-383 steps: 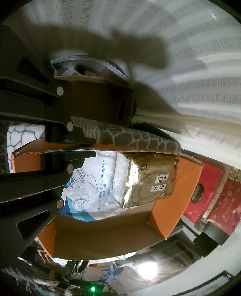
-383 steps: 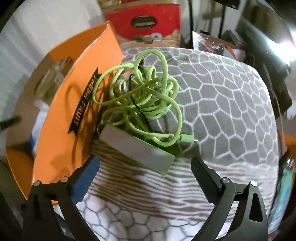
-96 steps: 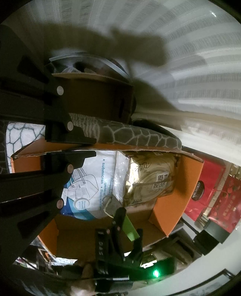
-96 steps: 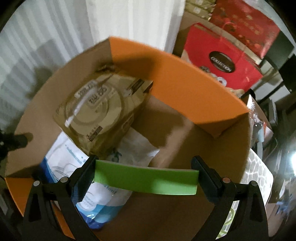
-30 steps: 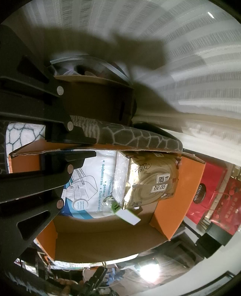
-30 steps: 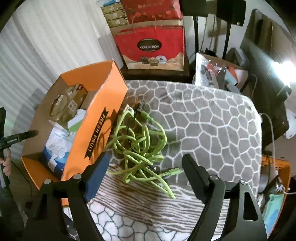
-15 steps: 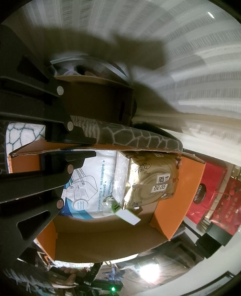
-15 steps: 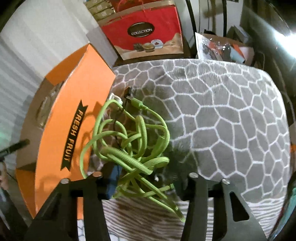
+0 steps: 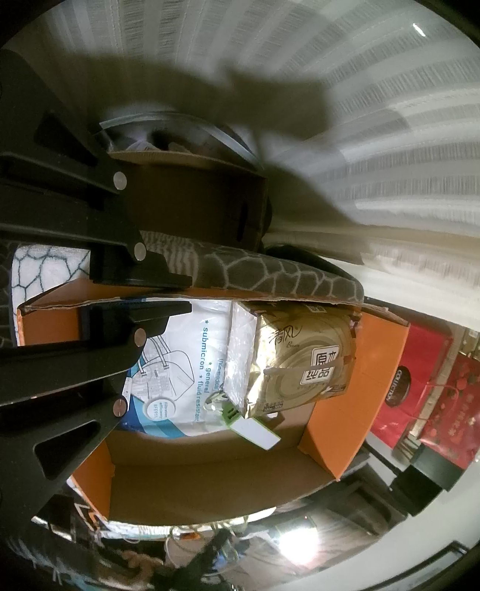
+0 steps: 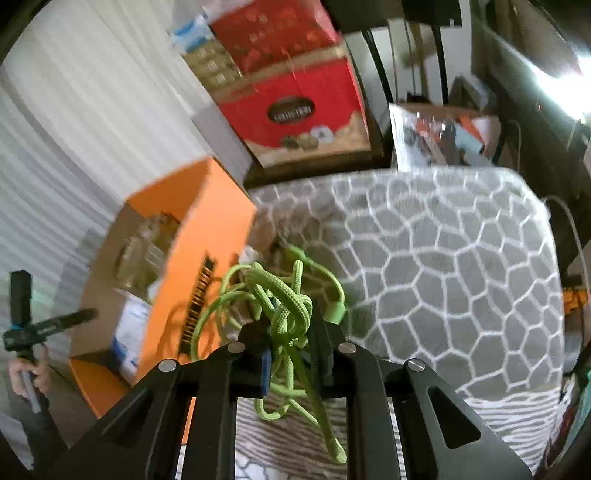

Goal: Organize objects
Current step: 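Move the right tool to the green cable coil and grasp it, then lift the green cable with the right tool and carry it over the box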

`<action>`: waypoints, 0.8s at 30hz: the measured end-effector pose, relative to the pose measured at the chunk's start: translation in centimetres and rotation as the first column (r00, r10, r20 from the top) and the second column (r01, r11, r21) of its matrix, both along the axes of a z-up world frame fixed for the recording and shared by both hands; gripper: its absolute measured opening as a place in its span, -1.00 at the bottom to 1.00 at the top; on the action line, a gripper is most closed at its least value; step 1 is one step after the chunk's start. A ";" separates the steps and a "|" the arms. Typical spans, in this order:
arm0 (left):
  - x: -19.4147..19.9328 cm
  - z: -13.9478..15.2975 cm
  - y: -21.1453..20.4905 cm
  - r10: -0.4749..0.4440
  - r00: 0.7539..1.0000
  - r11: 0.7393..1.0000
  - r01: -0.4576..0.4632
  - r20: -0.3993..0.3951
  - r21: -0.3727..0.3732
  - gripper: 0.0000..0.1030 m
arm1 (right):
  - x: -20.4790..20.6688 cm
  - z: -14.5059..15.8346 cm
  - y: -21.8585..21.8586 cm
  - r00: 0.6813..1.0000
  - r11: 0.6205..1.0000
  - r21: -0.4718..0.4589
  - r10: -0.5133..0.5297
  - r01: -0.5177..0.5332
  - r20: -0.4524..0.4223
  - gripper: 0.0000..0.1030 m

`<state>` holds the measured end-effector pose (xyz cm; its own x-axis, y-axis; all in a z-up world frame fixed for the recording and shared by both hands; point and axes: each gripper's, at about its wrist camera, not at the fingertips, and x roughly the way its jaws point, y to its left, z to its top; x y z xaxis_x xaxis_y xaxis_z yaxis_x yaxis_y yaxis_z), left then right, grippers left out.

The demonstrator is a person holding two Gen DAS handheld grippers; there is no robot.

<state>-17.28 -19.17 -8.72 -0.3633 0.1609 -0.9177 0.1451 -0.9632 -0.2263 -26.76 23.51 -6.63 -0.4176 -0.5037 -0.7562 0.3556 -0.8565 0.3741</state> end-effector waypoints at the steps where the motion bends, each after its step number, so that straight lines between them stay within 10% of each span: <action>1: 0.0 0.0 -0.1 0.000 1.000 1.000 0.000 0.000 0.000 -0.89 | 0.1 0.6 0.1 1.000 1.000 -0.002 -0.001 0.001 -0.009 -0.71; 24: 0.0 0.0 0.1 -0.004 1.000 1.000 0.004 -0.003 -0.012 -0.89 | 2.1 13.7 0.1 0.981 0.998 -0.005 0.055 -0.057 -0.188 -0.78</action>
<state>-17.32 -19.10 -8.72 -0.3654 0.1510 -0.9185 0.1410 -0.9664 -0.2150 -24.67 23.59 7.03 -0.5221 -0.5379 -0.6618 0.4676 -0.8295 0.3053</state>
